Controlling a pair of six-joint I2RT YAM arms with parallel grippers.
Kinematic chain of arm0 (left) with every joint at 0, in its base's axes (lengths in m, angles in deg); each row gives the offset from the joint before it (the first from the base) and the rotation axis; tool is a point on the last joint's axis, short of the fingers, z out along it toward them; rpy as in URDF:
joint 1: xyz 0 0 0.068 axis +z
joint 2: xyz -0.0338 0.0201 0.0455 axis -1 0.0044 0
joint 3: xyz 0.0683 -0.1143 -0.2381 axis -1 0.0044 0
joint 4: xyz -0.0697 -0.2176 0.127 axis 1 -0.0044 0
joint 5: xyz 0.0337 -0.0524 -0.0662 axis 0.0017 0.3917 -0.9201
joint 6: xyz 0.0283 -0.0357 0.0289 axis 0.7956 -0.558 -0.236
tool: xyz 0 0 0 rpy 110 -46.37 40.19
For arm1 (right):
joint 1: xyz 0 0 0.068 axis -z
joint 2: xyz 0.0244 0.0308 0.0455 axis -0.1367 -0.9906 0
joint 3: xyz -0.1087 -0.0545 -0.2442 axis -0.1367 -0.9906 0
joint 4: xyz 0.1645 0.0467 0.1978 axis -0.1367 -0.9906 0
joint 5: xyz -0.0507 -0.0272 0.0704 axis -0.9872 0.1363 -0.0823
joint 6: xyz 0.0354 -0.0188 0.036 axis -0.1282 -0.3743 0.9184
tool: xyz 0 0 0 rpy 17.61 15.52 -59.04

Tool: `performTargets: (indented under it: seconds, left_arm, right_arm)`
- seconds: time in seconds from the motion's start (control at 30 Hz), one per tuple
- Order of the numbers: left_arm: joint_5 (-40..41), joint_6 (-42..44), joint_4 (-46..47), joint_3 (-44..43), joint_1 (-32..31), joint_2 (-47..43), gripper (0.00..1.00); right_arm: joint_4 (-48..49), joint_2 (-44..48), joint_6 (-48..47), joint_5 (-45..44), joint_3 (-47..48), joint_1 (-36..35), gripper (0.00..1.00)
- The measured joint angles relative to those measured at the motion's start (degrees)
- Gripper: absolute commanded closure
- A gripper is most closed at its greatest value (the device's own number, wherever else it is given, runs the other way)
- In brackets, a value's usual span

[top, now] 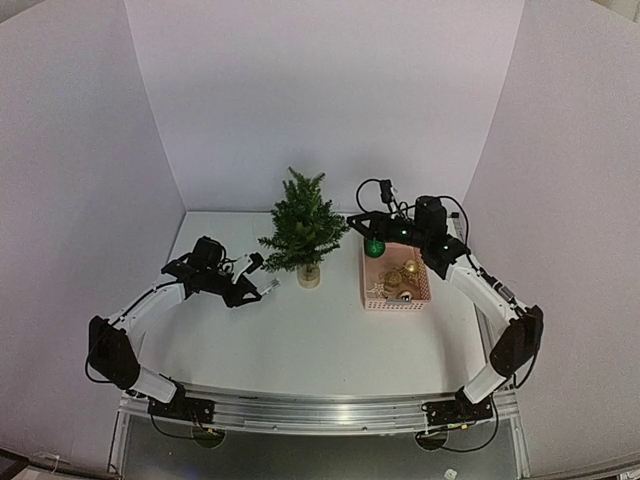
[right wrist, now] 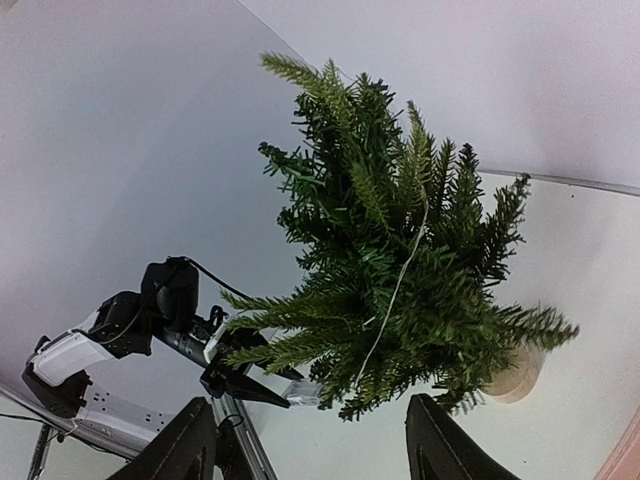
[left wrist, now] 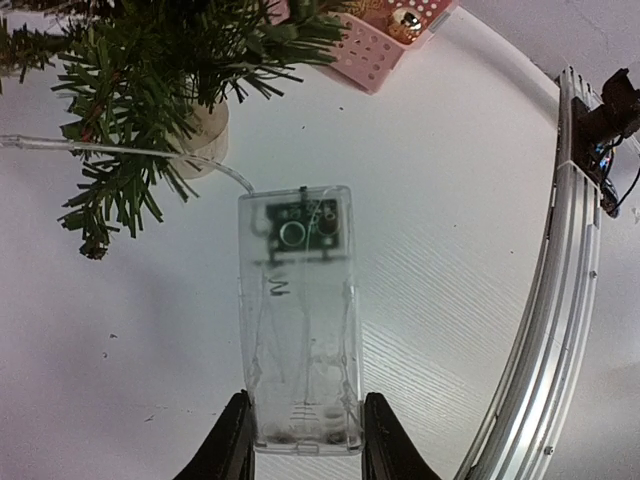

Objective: Decorate the small christmas tree

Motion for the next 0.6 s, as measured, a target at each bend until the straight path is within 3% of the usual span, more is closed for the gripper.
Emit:
performTargets:
  seconds: [0.2,0.47,0.6]
  left_arm:
    - [-1.17,0.0,3.24,1.89,-0.87,-2.6,0.82]
    - [4.4,3.02,10.07,6.8,-8.46,-0.79,0.81]
    - [7.81,5.24,14.7,9.46,-8.78,0.93,0.81]
  right_arm:
    - [0.04,1.13,0.0,-0.59,-0.29,0.0,0.37]
    - [0.02,1.21,0.02,-0.86,-0.4,0.0,0.37]
    - [0.02,1.21,0.02,-0.89,-0.42,0.0,0.37]
